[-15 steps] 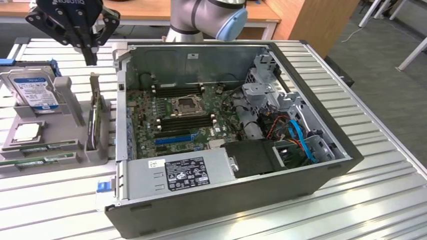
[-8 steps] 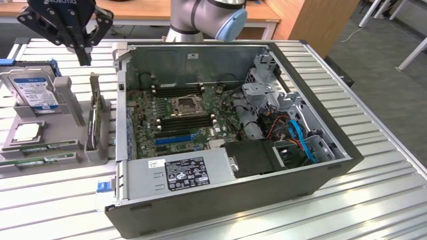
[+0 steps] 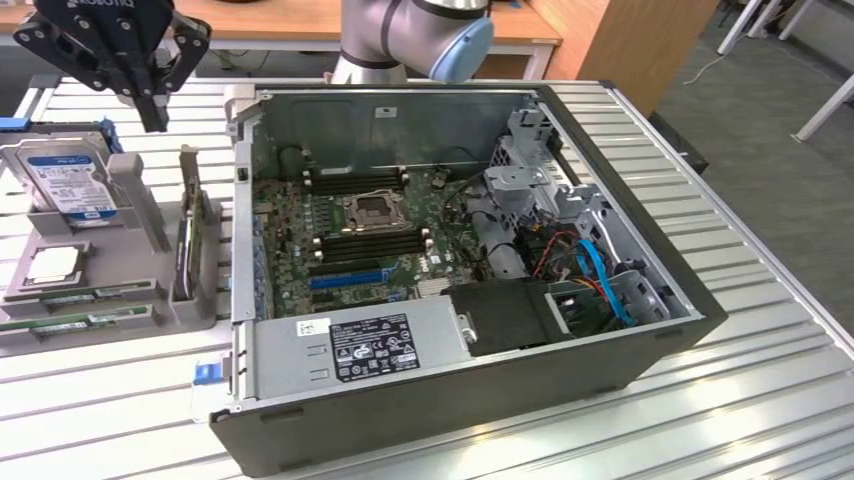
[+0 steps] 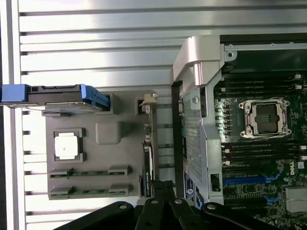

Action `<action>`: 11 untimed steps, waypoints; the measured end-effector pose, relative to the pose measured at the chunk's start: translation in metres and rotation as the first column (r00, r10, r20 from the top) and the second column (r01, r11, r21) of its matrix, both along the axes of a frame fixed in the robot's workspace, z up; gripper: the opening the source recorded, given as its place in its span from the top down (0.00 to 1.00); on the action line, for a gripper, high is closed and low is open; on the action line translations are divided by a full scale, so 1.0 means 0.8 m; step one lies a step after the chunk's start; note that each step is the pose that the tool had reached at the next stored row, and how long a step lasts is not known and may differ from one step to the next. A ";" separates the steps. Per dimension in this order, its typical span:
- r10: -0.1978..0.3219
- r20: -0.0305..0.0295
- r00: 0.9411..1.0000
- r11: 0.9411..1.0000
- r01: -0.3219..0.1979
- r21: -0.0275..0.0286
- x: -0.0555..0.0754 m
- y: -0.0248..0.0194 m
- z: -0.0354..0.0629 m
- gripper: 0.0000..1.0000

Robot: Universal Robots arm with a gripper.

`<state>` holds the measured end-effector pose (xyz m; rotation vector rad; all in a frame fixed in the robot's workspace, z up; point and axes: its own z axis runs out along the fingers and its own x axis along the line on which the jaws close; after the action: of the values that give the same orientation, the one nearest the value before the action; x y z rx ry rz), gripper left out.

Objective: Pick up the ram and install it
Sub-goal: 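Reach for the ram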

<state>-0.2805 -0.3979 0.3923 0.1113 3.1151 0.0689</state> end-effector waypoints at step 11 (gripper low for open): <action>0.002 0.000 1.000 1.000 -0.002 0.000 -0.022 0.0004 0.000 0.90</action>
<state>-0.2978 -0.3976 0.3919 0.1084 3.1153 0.0689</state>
